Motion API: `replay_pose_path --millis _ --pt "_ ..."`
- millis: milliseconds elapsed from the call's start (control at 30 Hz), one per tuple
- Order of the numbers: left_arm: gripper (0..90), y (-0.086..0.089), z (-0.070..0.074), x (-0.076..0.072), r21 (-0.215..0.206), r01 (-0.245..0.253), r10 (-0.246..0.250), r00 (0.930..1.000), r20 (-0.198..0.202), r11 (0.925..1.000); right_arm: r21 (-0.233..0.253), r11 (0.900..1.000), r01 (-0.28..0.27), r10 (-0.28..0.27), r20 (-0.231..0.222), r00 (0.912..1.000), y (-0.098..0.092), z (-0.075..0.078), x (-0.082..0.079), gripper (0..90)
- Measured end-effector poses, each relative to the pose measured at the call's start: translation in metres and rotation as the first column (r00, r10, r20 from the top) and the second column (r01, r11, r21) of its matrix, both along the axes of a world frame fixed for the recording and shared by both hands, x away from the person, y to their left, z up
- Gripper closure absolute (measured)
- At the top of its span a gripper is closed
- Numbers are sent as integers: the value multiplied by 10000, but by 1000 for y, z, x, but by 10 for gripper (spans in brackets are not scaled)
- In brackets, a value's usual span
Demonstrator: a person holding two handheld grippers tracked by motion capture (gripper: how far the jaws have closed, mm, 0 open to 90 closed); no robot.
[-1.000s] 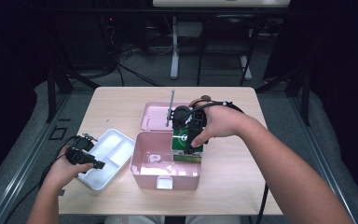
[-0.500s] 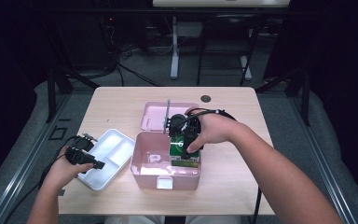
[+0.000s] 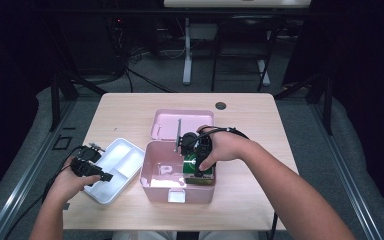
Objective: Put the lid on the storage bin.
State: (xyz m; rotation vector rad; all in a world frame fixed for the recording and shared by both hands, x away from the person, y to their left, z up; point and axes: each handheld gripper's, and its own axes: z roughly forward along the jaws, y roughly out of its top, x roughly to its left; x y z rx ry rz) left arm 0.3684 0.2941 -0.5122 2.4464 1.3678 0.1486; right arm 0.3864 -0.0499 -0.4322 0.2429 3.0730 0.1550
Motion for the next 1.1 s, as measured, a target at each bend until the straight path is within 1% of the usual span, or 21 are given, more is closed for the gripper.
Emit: replay_pose_path --millis 100,200,300,467,667,833,867,933,1000,1100 --pt "424 0 0 0 0 3 -3 10000 -3 10000 86 10000 12 -11 -94 10000 1 -5 1 156" --pt "424 0 -1 0 6 5 -5 10000 1 10000 37 10000 34 -34 -101 9999 1 -9 1 155" --pt "424 0 -1 0 50 30 -30 10000 -15 10000 -103 9999 -32 32 22 10000 2 -13 2 153" --pt "424 -1 -1 1 20 87 -87 10000 0 10000 -94 10000 -20 19 -51 10000 3 -17 2 153" --pt "424 -1 -1 0 36 37 -37 10000 -11 10000 -172 9998 -29 29 -37 10000 3 -23 4 152" --pt "424 -1 -2 1 49 52 -52 10000 -27 10000 -134 9999 17 -18 -29 10000 3 -26 4 148" --pt "424 -1 -2 0 79 62 -62 10000 -41 9999 -174 9998 25 -25 1 10000 3 -26 4 147" --pt "424 -1 -2 0 66 81 -80 10000 -34 9999 -144 9998 145 -144 82 9999 3 -24 5 175" --pt "425 -2 -1 0 44 60 -60 10000 -15 10000 13 9996 272 -272 137 9995 1 -20 6 162" --pt "424 -2 -1 0 87 72 -72 10000 -27 9999 66 9993 355 -355 29 9994 -1 -15 5 161"
